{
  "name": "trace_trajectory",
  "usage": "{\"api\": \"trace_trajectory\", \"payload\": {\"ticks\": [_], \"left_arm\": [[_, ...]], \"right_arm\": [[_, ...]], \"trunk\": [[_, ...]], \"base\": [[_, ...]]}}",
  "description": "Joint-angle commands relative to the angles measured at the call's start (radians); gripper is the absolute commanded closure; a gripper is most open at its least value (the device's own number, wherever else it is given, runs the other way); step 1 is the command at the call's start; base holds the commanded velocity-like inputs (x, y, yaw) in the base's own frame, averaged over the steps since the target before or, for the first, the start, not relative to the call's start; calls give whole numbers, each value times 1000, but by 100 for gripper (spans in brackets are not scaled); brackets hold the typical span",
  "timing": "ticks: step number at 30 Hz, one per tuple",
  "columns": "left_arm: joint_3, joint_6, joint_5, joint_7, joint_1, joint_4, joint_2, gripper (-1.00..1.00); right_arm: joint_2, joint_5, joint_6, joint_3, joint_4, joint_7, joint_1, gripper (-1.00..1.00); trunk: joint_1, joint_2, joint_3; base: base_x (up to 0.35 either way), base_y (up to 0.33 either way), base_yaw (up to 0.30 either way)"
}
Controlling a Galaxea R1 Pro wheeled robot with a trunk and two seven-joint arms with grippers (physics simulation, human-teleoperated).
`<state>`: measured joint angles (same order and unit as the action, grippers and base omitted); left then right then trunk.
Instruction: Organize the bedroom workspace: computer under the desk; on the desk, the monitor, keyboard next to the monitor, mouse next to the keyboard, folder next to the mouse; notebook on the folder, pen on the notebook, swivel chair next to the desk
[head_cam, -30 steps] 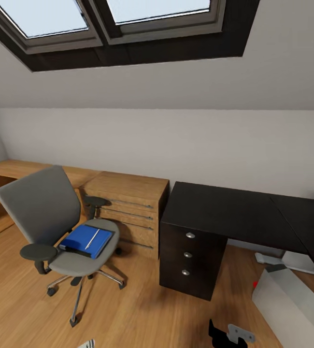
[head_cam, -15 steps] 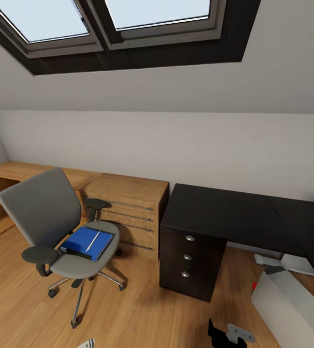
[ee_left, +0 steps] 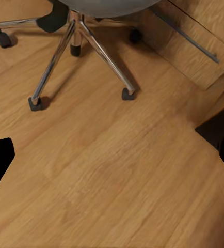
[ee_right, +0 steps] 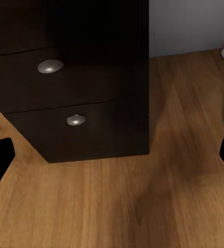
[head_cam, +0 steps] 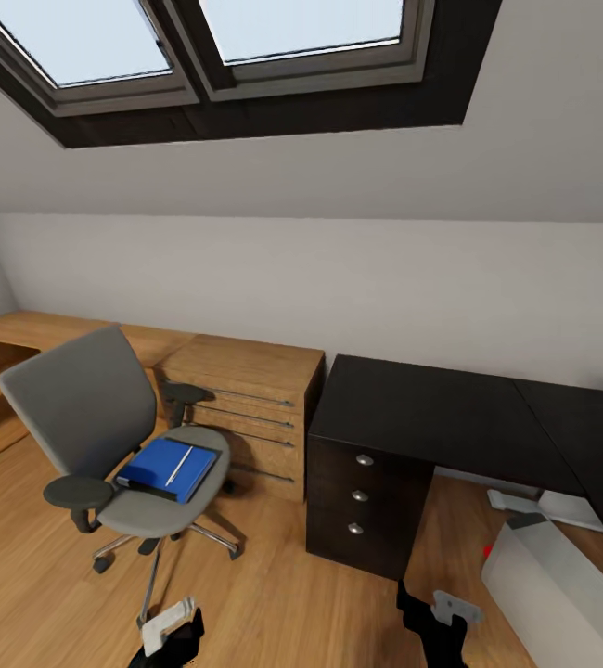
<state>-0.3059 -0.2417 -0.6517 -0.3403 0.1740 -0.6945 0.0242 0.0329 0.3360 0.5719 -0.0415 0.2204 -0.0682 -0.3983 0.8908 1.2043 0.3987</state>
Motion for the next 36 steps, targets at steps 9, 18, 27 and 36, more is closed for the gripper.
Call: {"api": "trace_trajectory", "payload": {"ticks": [9,18,27,36], "left_arm": [[-10,268,-9,-28,1,-352,6,-100],[-6,517,-15,-110,1,-590,1,-100],[-81,559,-10,-136,1,-596,-3,-100],[-163,560,-8,-237,1,-573,-9,-100]], "right_arm": [[-2,-3,-408,0,579,-32,94,-100],[5,8,-890,1,1204,-235,225,-100],[36,161,-1033,5,1316,-407,241,-100],[32,189,-1039,7,1320,-421,245,-100]], "trunk": [[0,1,1],[0,1,1],[0,1,1],[0,1,1]], "base": [[0,0,0],[0,0,0],[0,0,0],[0,0,0]]}}
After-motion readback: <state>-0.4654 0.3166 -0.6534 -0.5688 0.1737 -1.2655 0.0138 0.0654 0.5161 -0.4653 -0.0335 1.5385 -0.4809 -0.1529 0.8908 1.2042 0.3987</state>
